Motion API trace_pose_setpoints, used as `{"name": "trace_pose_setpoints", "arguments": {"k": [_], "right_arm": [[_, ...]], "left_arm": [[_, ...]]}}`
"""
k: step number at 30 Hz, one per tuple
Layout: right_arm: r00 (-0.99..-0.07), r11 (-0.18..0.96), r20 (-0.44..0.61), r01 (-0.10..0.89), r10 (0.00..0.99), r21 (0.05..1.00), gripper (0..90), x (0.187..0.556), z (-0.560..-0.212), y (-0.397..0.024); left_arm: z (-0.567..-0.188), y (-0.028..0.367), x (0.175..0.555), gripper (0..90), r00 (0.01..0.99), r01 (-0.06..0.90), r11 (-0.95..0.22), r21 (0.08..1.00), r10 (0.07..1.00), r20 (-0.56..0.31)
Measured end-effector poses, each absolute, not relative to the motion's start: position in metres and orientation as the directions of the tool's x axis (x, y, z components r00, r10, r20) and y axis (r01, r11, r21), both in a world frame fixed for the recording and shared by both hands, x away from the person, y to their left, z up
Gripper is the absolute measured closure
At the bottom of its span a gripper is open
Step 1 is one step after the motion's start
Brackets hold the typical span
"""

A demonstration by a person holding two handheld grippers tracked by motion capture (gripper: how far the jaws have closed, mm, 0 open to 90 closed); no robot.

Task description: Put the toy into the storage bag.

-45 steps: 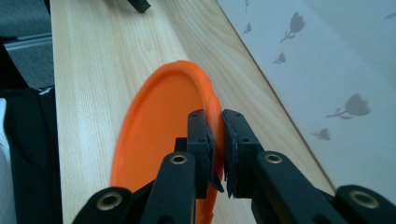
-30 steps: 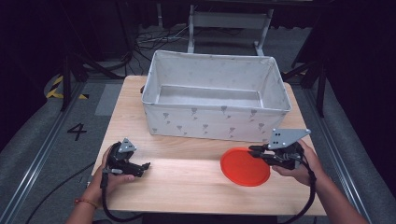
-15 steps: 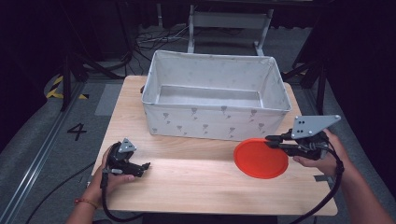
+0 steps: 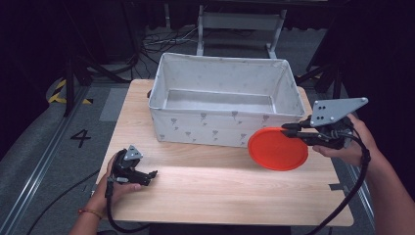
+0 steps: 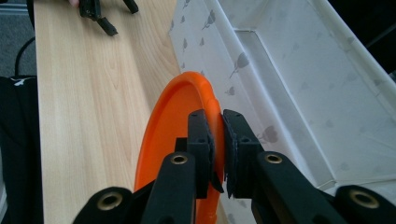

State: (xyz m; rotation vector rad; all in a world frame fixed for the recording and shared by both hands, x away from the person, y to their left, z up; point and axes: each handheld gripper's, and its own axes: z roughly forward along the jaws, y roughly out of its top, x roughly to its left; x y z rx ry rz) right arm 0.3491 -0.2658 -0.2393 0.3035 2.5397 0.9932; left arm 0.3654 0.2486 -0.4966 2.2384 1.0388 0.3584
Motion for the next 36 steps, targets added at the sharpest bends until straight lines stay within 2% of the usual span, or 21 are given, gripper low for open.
{"name": "trace_pose_setpoints", "arguments": {"k": [20,29,36], "right_arm": [[-0.894,0.796,-0.350,0.014,0.281,0.605,82.4,0.390,-0.177,-0.255],[-0.853,0.778,-0.386,0.038,0.352,0.627,82.4,0.422,-0.155,-0.249],[-0.844,0.765,-0.375,0.064,0.384,0.641,82.4,0.452,-0.148,-0.248]], "left_arm": [[-0.497,0.249,0.366,0.4,0.654,0.583,-0.487,0.651,0.756,-0.020],[-0.497,0.249,0.366,0.4,0.655,0.582,-0.487,0.651,0.755,-0.020],[-0.497,0.249,0.366,0.3,0.657,0.582,-0.487,0.651,0.754,-0.024]]}}
